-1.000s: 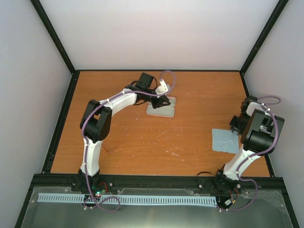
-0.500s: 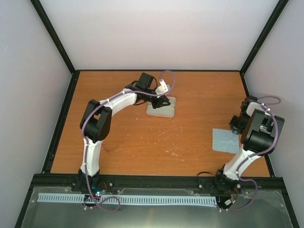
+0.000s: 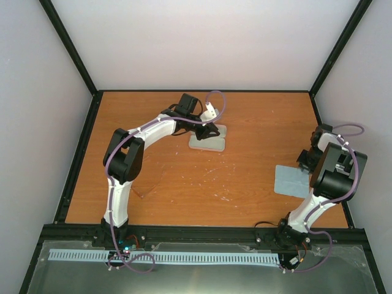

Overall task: Organize the sunglasses
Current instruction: Move the glasses cleaning cloth to the center of the board.

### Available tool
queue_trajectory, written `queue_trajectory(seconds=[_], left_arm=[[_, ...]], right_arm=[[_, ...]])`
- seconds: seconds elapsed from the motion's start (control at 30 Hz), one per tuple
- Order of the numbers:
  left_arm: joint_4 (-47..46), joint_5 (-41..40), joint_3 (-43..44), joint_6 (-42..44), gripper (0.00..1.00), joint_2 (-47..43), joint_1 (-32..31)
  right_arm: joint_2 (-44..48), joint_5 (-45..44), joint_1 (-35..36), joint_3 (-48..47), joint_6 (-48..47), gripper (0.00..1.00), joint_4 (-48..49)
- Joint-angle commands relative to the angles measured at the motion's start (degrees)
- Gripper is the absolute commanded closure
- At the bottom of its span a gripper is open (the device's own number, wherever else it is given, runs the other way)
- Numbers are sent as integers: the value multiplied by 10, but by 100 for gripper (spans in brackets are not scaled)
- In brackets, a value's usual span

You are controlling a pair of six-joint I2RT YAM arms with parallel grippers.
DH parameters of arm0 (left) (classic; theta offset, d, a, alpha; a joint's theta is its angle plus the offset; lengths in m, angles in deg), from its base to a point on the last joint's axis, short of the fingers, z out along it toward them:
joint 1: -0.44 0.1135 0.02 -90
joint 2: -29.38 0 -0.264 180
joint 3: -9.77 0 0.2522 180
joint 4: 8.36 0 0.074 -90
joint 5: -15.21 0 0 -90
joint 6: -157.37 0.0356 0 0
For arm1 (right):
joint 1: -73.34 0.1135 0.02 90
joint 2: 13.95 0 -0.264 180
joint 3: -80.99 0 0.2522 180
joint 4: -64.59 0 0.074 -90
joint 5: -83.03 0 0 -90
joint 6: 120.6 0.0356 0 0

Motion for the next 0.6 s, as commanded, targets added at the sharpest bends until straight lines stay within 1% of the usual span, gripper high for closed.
queue_trajectory(seconds=[0.0, 0.03, 0.13, 0.27, 0.33, 0.4, 0.5, 0.57], left_arm=[[0, 15, 17, 9, 75, 9, 6], [0, 15, 17, 9, 75, 9, 5], [0, 15, 17, 9, 75, 9, 6], [1, 11, 16, 10, 75, 7, 8], [0, 12, 13, 10, 75, 5, 8], [-2, 15, 8, 9, 75, 5, 9], [-6, 15, 2, 14, 75, 2, 11], [-8, 13, -4, 18, 75, -1, 12]], right_arm=[[40, -30, -4, 0, 16, 73, 8], [41, -28, -5, -1, 15, 73, 9], [32, -4, -5, -9, 12, 79, 2], [86, 67, -4, 7, 16, 80, 25], [105, 92, -4, 15, 21, 81, 21], [110, 117, 1, 28, 21, 85, 7], [120, 135, 26, 65, 23, 96, 10], [123, 138, 37, 89, 31, 97, 15]])
